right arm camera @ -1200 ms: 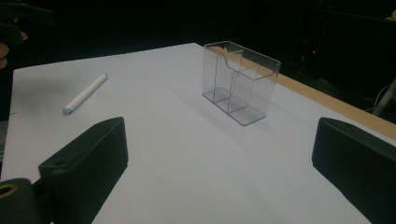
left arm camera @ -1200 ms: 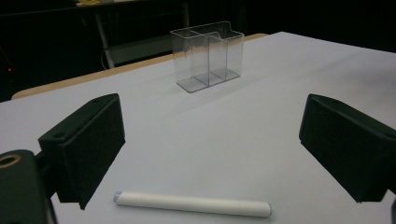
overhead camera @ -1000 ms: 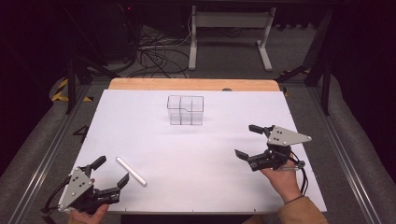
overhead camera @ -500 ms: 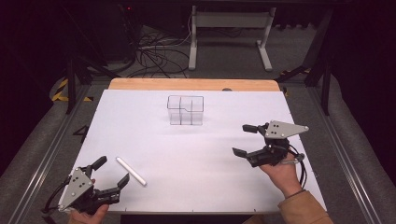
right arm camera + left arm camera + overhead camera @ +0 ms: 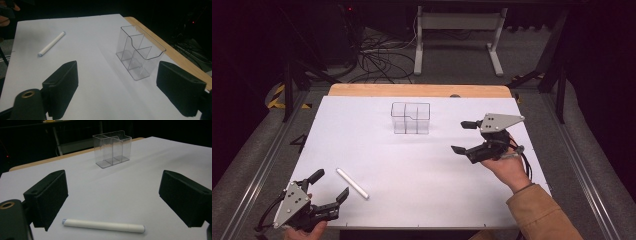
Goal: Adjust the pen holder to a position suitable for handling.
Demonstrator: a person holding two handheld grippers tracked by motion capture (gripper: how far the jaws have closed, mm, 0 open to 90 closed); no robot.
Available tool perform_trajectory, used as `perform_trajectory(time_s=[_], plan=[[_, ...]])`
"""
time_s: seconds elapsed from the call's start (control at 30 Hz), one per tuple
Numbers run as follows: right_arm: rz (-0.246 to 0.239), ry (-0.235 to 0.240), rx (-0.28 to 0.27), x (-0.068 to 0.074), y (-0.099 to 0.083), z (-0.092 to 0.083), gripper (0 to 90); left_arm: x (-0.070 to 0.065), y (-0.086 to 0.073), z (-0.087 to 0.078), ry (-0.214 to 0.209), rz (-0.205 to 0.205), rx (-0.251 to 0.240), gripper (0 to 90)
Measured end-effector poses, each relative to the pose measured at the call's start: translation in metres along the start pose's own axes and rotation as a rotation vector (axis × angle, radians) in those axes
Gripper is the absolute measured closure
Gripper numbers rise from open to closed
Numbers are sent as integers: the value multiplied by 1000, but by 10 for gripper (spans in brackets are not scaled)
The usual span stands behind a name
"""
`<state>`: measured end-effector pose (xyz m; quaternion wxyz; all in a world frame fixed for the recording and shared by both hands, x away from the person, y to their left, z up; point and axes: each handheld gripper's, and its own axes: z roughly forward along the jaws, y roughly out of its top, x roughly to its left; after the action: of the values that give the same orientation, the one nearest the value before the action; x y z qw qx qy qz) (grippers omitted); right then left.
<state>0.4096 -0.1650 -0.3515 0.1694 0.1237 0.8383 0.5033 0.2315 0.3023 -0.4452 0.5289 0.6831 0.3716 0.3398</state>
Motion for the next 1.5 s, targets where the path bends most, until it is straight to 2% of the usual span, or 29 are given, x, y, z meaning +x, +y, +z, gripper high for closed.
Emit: perform_trajectory(time_s=[0.13,0.17,0.23,0.53,0.93,1.2,1.33,1.5], plan=[[3,25,42,-10,6,19,210,0,0,0,4,-7,-6,93],[3,25,42,-10,6,19,210,1,0,0,3,-7,-5,93],[-7,32,80,-15,12,31,222,1,-1,0,1,-7,-1,94],[-25,57,124,-27,24,61,249,3,-1,1,-2,-15,-5,96],[-32,65,160,-40,38,83,260,4,-1,1,-2,-27,-7,96],[-64,61,191,-47,48,99,271,4,-2,1,-2,-27,-9,97],[-62,70,188,-49,51,104,283,5,-2,1,-1,-28,-9,97],[-99,80,215,-49,56,118,297,6,-2,2,-1,-31,-9,98]])
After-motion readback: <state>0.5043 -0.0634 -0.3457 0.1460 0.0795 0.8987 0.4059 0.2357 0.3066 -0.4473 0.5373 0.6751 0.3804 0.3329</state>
